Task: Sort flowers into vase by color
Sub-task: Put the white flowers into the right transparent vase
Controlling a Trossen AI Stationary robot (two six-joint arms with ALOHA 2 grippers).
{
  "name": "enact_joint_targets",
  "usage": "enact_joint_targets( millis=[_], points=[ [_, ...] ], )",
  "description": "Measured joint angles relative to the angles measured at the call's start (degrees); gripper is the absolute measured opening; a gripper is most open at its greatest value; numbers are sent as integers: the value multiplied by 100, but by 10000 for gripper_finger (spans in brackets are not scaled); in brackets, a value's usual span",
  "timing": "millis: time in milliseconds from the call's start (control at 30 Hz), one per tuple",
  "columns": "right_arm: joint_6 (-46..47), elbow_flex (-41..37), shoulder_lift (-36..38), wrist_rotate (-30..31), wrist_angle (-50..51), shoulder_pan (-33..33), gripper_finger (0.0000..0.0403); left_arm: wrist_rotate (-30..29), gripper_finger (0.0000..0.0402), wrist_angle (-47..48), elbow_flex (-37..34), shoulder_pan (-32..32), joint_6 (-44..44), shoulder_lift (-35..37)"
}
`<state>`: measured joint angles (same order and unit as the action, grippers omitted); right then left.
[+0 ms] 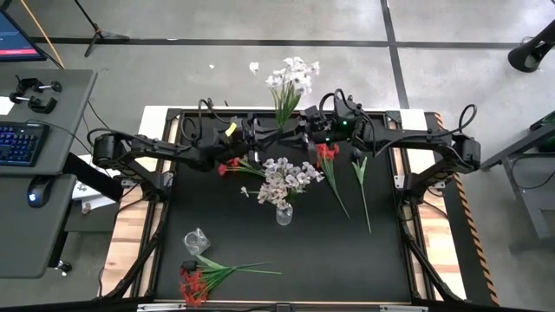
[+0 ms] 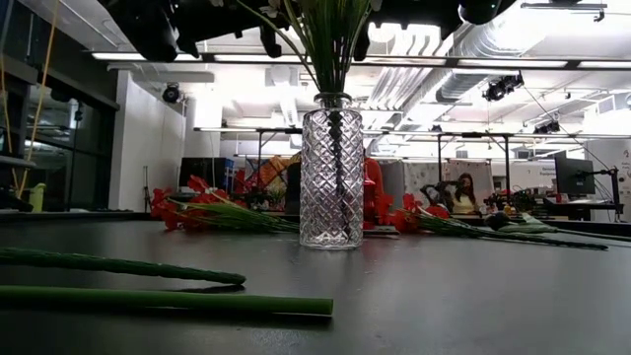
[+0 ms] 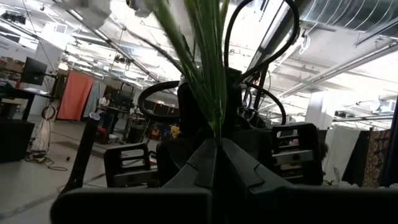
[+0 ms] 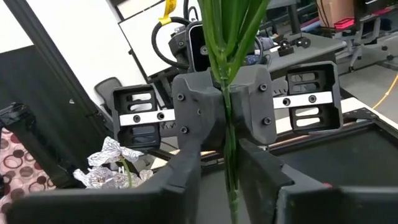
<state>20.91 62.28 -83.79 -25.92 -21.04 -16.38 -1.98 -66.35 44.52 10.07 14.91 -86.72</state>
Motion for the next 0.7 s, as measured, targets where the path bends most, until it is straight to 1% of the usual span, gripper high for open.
enact_joint_targets(
  millis=[133,300,533,700],
  points=[
    [-8,0,0,176,24,3,54,-18,0,0,-1,4,3,0],
    [-95,-2,2,155,26,4,9,-19,0,0,-1,-11,3,0],
    [-104,-2,2,122,27,-1,2,-172,6,8,-1,-15,99,0],
    [-107,-2,45,81,68,-22,1,-186,38,68,-1,71,333,44]
  ],
)
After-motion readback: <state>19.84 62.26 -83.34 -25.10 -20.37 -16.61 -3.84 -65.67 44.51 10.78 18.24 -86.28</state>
